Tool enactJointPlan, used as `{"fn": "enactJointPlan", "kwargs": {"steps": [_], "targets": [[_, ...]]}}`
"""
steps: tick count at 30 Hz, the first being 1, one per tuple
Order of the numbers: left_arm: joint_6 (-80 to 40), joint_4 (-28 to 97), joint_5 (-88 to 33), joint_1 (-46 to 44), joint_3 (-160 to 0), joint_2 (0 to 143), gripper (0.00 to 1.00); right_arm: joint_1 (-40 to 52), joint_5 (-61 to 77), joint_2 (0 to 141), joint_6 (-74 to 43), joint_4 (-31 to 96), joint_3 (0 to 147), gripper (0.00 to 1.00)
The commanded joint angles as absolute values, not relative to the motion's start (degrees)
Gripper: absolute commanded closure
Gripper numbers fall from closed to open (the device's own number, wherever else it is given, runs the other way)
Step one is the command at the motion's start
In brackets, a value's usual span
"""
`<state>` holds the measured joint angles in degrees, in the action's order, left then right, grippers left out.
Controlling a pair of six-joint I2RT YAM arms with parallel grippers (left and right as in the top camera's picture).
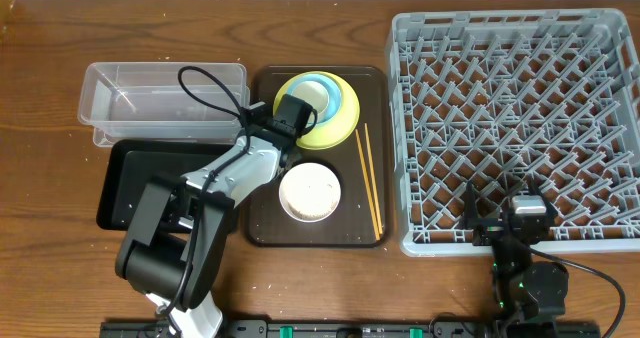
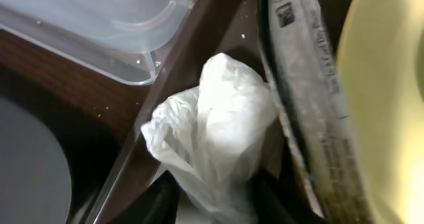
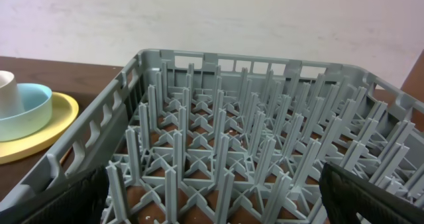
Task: Sort waste into correct bins and load items into the dishwasher rack
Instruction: 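Close the left gripper on the crumpled white tissue and lift it, then carry the tissue left and release it into the clear plastic bin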
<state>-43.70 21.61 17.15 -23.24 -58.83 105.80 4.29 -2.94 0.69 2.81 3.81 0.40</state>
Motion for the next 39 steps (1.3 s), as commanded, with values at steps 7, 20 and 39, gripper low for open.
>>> {"fn": "enactJointPlan", "kwargs": {"steps": [7,20,39], "targets": [[-43.13,23.03,14.37,-22.94,-58.28,102.83,0.92,3.73,-2.72,0.3,3.49,4.05,0.3,0.01],[-43.13,29.23,14.17,-22.48,-58.28,82.54,0.94,3.73,-2.72,0.3,3.49,4.03,0.3,0.01],[-34.02,11.09,13.93,-2.96,-58.3,85.71,0.91,3.73,-2.72,0.3,3.49,4.03,0.3,0.01]]}}
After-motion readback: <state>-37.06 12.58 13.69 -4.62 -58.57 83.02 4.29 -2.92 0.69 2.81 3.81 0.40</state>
